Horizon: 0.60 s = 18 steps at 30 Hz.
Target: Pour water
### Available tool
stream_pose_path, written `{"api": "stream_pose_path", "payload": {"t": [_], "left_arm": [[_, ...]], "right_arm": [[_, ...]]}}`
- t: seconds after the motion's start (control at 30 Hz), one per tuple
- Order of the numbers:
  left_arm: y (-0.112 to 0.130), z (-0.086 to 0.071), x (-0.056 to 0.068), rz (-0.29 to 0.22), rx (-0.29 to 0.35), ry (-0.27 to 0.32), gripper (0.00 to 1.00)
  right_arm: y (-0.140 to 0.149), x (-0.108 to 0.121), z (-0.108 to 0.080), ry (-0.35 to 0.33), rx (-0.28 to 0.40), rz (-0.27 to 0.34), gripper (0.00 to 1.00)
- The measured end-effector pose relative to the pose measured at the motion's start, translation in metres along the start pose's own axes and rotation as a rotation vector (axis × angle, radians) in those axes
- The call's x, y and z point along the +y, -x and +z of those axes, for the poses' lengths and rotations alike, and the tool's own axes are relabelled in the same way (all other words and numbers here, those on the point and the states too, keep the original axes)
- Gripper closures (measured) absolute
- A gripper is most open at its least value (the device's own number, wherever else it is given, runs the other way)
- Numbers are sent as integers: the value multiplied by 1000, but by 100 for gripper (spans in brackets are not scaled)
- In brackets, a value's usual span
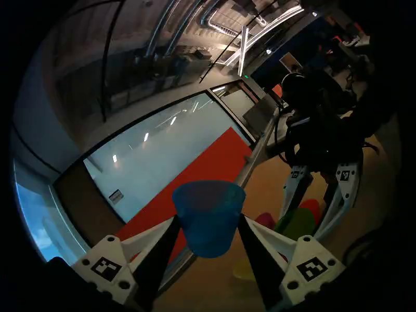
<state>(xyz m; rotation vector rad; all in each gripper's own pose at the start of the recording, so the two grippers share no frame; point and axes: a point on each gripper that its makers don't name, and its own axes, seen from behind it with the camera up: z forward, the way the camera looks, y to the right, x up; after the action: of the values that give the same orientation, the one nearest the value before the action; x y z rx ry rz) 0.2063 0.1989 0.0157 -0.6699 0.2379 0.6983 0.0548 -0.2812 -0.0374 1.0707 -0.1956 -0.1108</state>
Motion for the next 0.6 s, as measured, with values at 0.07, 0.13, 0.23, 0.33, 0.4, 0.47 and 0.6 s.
{"api": "stream_pose_path", "payload": {"t": [0.07,0.13,0.23,0.33,0.4,0.47,0.6], "left_arm": [[0,0,0,13,-2,-4,21],[0,0,0,23,-5,-7,21],[0,0,1,34,-8,-7,21],[0,0,1,52,-12,-8,21],[1,1,1,68,-16,-10,21],[2,2,1,84,-20,-12,21],[3,5,1,111,-26,-15,21]], "right_arm": [[1,0,0,0,-1,1,10],[1,0,1,-1,-1,2,10],[1,0,1,-1,-1,3,10],[0,-1,1,-2,-1,3,10],[0,-1,1,-3,-1,3,10],[-1,-1,0,-3,-1,3,10],[-2,-2,-1,-5,-1,2,10]]}}
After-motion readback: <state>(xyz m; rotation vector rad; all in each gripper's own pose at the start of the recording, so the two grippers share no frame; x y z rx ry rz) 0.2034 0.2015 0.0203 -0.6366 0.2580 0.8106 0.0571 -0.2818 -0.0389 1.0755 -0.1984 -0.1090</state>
